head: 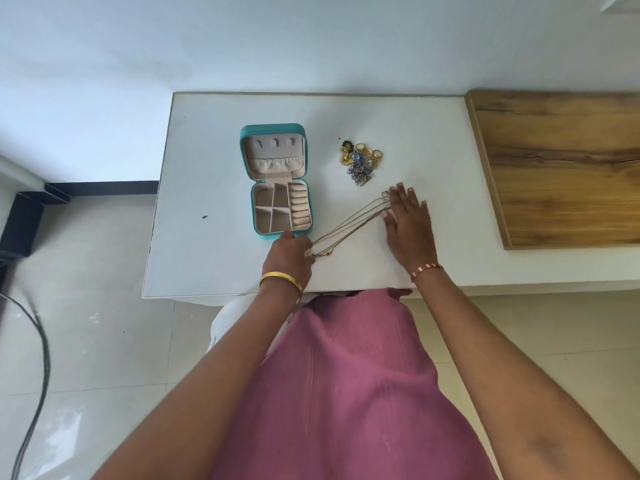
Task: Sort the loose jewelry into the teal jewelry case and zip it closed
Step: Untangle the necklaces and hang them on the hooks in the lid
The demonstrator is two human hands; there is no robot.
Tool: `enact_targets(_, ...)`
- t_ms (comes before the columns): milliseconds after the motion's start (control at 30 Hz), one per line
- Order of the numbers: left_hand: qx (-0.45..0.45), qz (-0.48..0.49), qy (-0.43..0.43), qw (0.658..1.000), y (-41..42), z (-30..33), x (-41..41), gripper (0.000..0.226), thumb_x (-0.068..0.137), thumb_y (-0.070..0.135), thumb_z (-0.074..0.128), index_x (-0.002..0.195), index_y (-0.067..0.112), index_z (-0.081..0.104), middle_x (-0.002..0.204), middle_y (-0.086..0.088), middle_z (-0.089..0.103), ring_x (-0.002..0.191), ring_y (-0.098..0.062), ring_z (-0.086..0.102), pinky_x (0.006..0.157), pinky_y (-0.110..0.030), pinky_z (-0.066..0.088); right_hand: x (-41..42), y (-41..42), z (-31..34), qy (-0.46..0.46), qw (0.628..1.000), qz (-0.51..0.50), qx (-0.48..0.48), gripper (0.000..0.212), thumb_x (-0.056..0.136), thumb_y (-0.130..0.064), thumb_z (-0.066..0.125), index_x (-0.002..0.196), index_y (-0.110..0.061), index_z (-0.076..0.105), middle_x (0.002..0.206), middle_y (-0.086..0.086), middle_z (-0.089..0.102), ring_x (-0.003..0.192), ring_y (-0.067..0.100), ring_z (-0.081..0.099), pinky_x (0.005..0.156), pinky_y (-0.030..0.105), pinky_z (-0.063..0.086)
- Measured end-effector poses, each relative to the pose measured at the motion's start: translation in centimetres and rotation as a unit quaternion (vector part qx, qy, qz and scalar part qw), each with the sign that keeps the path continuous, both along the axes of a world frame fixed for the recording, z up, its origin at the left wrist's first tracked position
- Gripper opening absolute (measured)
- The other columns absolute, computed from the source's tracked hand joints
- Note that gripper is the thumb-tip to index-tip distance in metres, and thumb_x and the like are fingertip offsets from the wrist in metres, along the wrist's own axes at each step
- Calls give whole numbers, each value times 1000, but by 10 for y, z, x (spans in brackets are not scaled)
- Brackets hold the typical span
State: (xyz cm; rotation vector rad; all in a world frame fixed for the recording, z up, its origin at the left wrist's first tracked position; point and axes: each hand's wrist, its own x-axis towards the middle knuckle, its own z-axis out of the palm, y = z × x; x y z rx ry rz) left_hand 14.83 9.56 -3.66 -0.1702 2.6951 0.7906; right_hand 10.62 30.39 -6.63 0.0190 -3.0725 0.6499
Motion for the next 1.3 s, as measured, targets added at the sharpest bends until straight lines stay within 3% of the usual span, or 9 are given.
enact_targets(100, 4, 4, 7, 1000, 2, 3, -1, 27, 86, 16, 60, 112, 11, 62, 115, -13, 53, 109, -31, 52, 92, -33, 42, 2, 7, 9, 48, 989, -105, -97, 36, 96, -12, 42, 130, -2, 49, 142, 15, 44, 136, 28, 33, 112, 31, 22)
enact_targets(200, 12, -1, 18, 1000, 10, 8, -2, 27, 86, 18, 60, 112, 11, 62, 115, -12, 54, 108, -29, 53, 93, -32, 41, 0, 13, 13, 57, 976, -167, -124, 26, 92, -8, 48, 114, 0, 62, 119, 18, 61, 117, 32, 50, 95, 28, 37)
enact_targets(300, 25, -13, 22, 999, 22, 12, -7, 25, 86, 19, 60, 110, 12, 62, 113, -11, 57, 105, -26, 55, 92, -32, 43, -6, 12, 15, 46, 973, -177, -143, 20, 89, -4, 53, 104, 0, 67, 104, 19, 66, 100, 33, 57, 86, 32, 44)
enact_targets(400, 34, -22, 23, 999, 34, 14, -16, 23, 86, 19, 59, 108, 13, 63, 110, -11, 57, 100, -25, 57, 87, -30, 42, -16, 10, 16, 28, 972, -173, -158, 18, 86, -4, 58, 100, 1, 68, 100, 19, 68, 94, 30, 62, 83, 26, 45)
enact_targets(633, 53, -18, 10, 998, 55, 14, -38, 19, 86, 19, 59, 104, 13, 64, 107, -9, 58, 97, -21, 58, 75, -21, 34, -29, 5, 9, -24, 986, -146, -78, 22, 89, -9, 56, 105, 0, 67, 106, 21, 63, 102, 33, 58, 85, 36, 48)
enact_targets(800, 60, -25, 0, 998, 64, 10, -42, 18, 86, 20, 59, 103, 14, 65, 106, -9, 59, 96, -22, 58, 79, -23, 38, -25, 1, 2, 0, 992, -125, -15, 15, 91, -4, 50, 95, 1, 64, 99, 20, 60, 98, 34, 53, 74, 36, 42)
enact_targets(1100, 77, -30, -6, 997, 74, 10, -47, 16, 87, 19, 56, 98, 16, 67, 101, -9, 62, 93, -22, 58, 76, -23, 38, -30, 4, 7, 10, 978, -166, -126, 16, 87, 0, 51, 97, 0, 64, 98, 20, 63, 95, 33, 57, 77, 33, 43)
enact_targets(1233, 69, -32, 1, 997, 77, 8, -53, 17, 88, 19, 54, 99, 16, 67, 101, -8, 62, 94, -22, 57, 75, -23, 37, -39, 3, 8, -15, 989, -118, -88, 24, 91, -8, 51, 111, -5, 64, 108, 20, 59, 103, 33, 55, 83, 36, 47)
enact_targets(1300, 65, -30, 6, 997, 79, 7, -56, 18, 88, 18, 53, 99, 16, 67, 101, -9, 62, 94, -22, 57, 75, -23, 37, -43, 2, 7, -21, 995, -88, -47, 22, 91, -10, 52, 108, -5, 65, 107, 19, 57, 104, 33, 53, 78, 38, 49)
